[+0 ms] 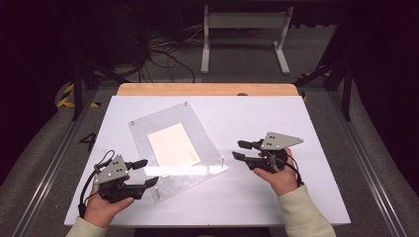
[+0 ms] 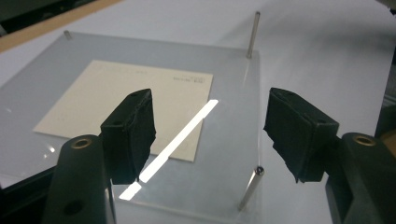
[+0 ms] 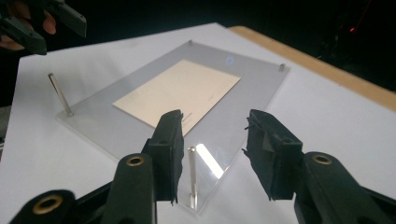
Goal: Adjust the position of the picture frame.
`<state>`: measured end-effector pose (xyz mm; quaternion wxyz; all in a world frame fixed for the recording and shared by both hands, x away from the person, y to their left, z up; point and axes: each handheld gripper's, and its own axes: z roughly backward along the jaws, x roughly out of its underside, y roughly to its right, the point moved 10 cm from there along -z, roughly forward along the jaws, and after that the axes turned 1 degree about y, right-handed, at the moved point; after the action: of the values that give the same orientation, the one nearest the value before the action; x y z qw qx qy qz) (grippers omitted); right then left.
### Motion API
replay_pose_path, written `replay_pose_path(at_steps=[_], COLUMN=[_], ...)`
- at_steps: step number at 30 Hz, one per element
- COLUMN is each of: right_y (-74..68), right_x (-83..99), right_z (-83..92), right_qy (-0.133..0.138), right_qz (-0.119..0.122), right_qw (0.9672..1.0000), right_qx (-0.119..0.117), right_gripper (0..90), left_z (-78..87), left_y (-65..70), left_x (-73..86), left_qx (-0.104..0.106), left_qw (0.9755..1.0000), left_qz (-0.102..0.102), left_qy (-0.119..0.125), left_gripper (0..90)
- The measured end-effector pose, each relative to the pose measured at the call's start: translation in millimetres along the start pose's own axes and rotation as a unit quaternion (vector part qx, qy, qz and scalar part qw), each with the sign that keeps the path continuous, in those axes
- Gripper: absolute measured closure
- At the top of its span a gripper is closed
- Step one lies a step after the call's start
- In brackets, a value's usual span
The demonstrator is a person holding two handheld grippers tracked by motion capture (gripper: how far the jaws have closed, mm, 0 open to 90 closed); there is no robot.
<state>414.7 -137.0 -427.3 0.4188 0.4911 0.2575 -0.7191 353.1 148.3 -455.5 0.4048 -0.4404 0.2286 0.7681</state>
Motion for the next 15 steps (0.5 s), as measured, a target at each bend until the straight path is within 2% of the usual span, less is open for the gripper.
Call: replay_pose_path(at_steps=[5, 8, 15], right_y=[-3.3, -2.9, -3.5], right_x=[16.3, 24.8, 34.8], right_z=[-23.6, -33.0, -46.9], right_qy=[-0.040, -0.056, -0.076], right_qz=[-0.004, -0.006, -0.004], right_qw=[0.9990, 0.9980, 0.9965], right_qx=[-0.020, -0.028, -0.035], right_gripper=[55.4, 56.1, 56.2], left_z=[-6.4, -10.2, -17.9], left_y=[3.4, 5.6, 11.1], left_x=[15.8, 22.9, 33.8], left_qx=[0.017, 0.023, 0.043], left_qw=[0.9992, 0.9984, 0.9962], left_qz=[0.007, 0.015, 0.020], left_qy=[-0.037, -0.049, -0.073], left_gripper=[34.5, 36.3, 42.7])
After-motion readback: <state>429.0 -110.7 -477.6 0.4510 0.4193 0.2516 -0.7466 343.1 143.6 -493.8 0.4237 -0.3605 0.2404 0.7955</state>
